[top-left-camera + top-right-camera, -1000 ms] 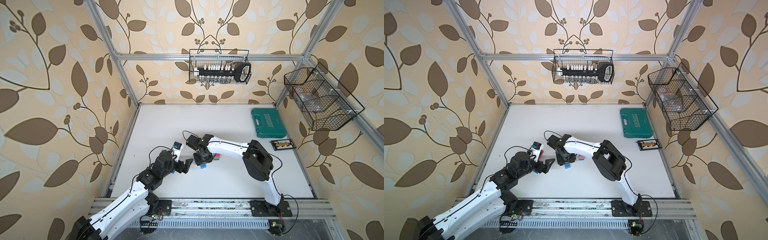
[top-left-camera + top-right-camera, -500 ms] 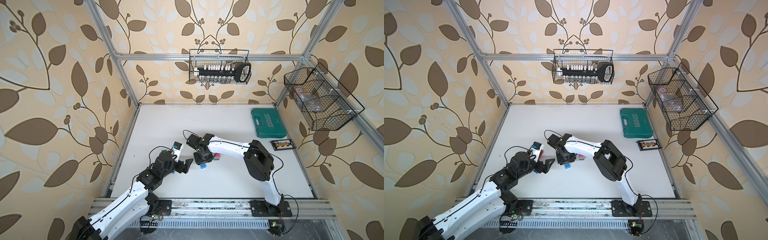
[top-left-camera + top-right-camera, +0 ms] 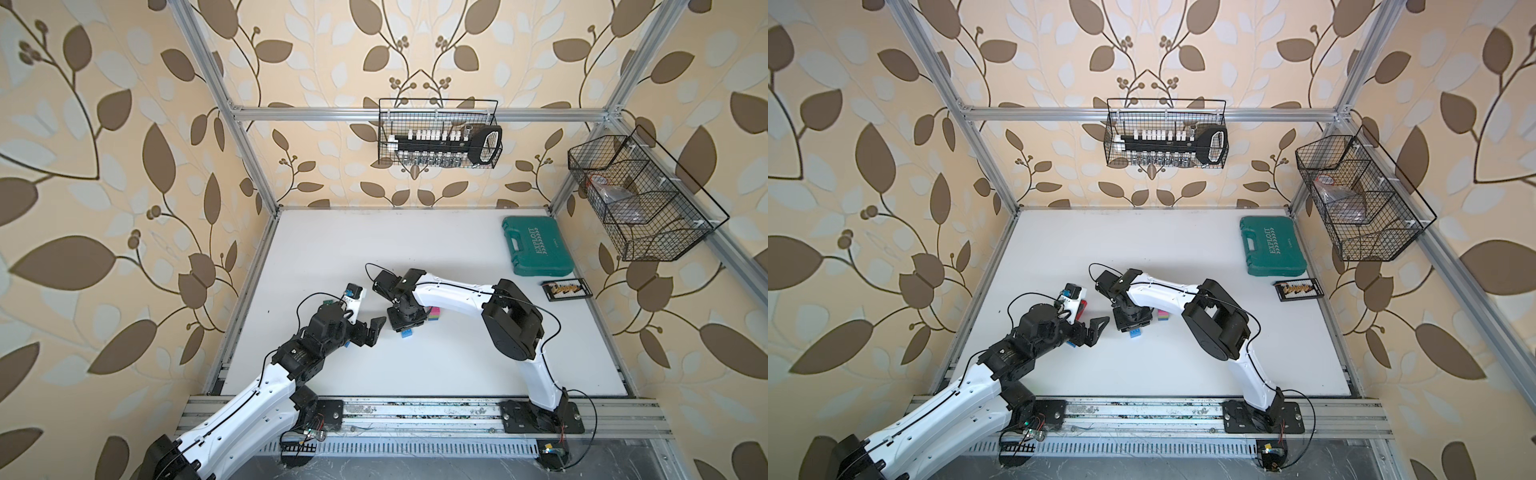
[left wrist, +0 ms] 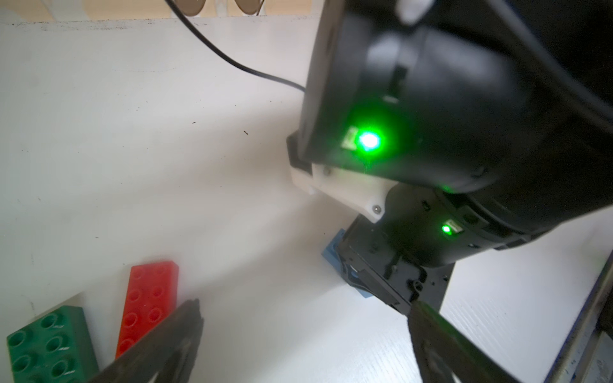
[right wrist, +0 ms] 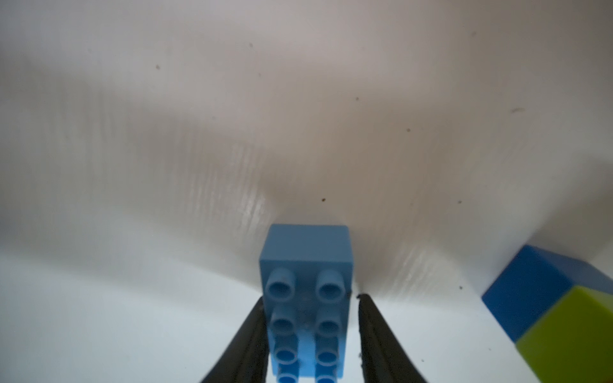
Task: Assemble a spoon with lego
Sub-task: Pick up the lego brick from the center of the board.
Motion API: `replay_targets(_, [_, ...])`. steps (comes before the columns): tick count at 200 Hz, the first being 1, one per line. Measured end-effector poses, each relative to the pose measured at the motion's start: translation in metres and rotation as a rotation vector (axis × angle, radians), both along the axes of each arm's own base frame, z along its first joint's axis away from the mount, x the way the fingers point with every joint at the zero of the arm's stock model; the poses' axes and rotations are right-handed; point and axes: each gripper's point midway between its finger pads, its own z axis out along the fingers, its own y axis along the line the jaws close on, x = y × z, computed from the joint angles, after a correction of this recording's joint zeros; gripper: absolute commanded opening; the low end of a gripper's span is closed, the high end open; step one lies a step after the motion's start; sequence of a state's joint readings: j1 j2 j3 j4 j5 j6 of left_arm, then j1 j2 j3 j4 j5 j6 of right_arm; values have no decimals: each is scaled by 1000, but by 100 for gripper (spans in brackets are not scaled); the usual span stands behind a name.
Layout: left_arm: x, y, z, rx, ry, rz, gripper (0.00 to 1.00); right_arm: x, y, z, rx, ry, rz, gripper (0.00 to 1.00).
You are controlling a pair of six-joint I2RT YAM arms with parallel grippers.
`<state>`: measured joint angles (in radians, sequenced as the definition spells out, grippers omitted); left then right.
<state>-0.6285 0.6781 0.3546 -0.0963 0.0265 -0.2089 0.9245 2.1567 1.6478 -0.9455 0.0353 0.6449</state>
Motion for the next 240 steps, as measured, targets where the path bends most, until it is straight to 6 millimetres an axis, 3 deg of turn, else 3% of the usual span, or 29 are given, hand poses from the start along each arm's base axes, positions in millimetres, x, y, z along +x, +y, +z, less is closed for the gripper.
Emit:
replay_targets(26, [-1, 0, 1, -4, -2, 0, 99, 3, -4, 0, -6, 0, 26, 19])
replay_targets(69, [-2, 1, -2, -1, 7, 2, 99, 14, -11, 7, -40, -17, 188, 27])
replay_targets(104, [-5, 2, -5, 1, 8, 1, 99, 47, 2, 29, -50, -92, 362, 28])
replay_targets(130, [-6, 0, -4, -2, 5, -8, 99, 73, 4, 29, -65, -112, 443, 28])
replay_targets(163, [-6, 1, -4, 1, 3, -3, 99, 99, -19, 16, -136, -99, 490, 24])
replay_targets(183, [-5, 2, -4, 4, 1, 3, 99, 107, -34, 19, -164, -102, 517, 24])
replay_targets(204, [-5, 2, -5, 4, 1, 5, 99, 108, -43, 35, -165, -122, 565, 24])
replay_targets(240, [-5, 3, -6, 6, 3, 5, 99, 112, -44, 86, -144, -218, 677, 23])
